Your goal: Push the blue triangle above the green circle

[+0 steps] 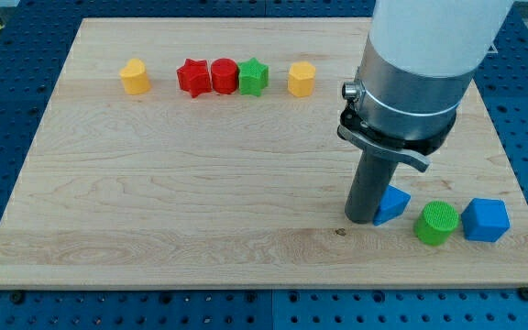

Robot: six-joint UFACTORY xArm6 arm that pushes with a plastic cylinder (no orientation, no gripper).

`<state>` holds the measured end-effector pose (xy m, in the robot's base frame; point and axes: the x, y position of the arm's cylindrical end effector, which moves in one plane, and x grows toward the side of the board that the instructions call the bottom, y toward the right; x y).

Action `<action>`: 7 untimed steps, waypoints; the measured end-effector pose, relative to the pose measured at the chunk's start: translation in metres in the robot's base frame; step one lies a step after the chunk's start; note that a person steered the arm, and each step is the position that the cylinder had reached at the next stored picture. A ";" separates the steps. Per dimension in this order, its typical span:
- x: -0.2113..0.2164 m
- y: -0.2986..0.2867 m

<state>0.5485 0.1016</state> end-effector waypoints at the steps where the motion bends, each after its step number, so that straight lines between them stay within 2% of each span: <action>1: -0.011 0.000; 3: -0.009 0.004; 7: -0.008 0.061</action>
